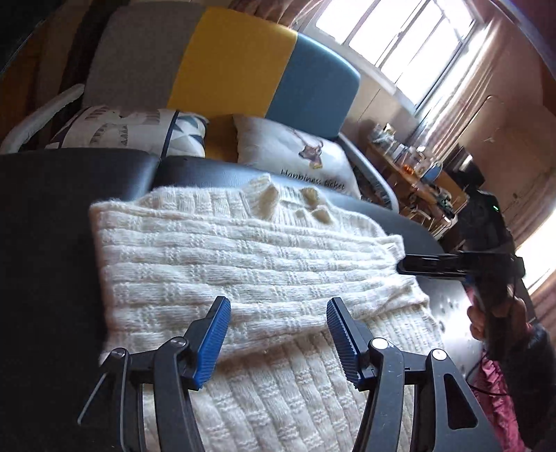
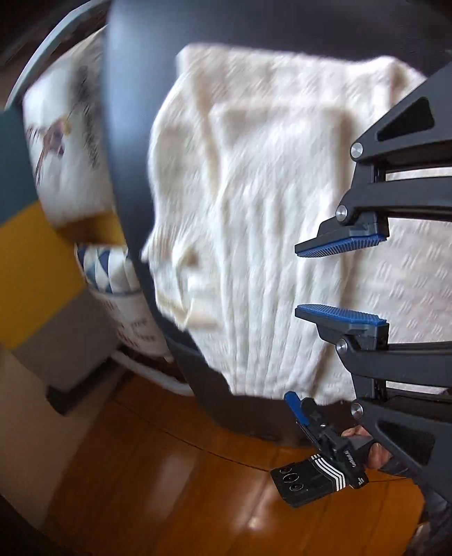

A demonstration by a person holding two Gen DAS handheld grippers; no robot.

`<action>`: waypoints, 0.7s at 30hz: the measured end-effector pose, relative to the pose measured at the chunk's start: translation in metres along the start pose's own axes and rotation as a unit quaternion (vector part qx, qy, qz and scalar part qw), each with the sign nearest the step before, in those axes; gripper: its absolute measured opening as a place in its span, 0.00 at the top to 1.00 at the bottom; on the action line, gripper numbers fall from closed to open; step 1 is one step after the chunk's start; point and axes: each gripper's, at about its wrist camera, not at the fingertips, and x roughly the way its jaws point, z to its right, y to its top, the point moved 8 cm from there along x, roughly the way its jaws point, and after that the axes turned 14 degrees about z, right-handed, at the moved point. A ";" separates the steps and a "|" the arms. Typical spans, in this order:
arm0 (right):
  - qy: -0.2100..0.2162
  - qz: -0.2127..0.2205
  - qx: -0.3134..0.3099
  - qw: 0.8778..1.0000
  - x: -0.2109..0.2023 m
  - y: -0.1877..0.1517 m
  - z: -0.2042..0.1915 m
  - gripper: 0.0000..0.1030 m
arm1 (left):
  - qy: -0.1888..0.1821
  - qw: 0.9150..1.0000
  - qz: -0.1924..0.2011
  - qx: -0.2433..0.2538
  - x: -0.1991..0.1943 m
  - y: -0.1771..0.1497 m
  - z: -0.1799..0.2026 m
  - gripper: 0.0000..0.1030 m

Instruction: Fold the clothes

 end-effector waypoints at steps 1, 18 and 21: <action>-0.013 0.005 0.009 1.000 -0.003 -0.004 0.017 0.72 | 0.014 1.000 -0.008 0.001 0.009 -0.005 -0.004 0.43; 0.013 0.077 0.116 0.990 -0.127 -0.076 0.094 0.68 | 0.022 0.998 0.016 -0.055 -0.045 -0.034 -0.016 0.36; -0.001 0.051 0.126 0.991 -0.167 -0.121 0.114 0.67 | 0.014 0.998 0.019 -0.052 -0.083 -0.053 -0.018 0.35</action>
